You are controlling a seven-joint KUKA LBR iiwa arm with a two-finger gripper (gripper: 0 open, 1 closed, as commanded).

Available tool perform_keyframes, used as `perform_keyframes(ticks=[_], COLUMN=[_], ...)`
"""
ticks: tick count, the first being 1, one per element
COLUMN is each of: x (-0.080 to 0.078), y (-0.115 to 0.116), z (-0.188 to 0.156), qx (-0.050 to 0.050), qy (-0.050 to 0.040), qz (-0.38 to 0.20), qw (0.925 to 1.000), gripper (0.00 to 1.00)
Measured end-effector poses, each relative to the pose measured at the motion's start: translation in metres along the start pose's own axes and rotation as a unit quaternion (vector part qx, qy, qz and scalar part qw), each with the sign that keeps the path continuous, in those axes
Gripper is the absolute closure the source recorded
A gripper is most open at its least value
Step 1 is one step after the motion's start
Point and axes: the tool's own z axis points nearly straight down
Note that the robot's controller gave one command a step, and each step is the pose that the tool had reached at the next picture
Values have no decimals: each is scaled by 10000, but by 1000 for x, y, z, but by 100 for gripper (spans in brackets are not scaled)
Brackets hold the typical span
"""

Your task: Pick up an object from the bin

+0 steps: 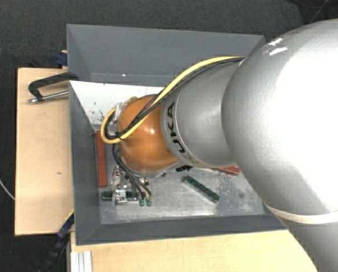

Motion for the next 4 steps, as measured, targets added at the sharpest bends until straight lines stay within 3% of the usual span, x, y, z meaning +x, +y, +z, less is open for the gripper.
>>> perform_keyframes(ticks=[2, 4], x=[0, 2], y=[0, -1], z=[-2, -36], qx=[0, 12], qy=[-1, 34], qz=[-76, -56], qw=[10000, 10000], gripper=[100, 100])
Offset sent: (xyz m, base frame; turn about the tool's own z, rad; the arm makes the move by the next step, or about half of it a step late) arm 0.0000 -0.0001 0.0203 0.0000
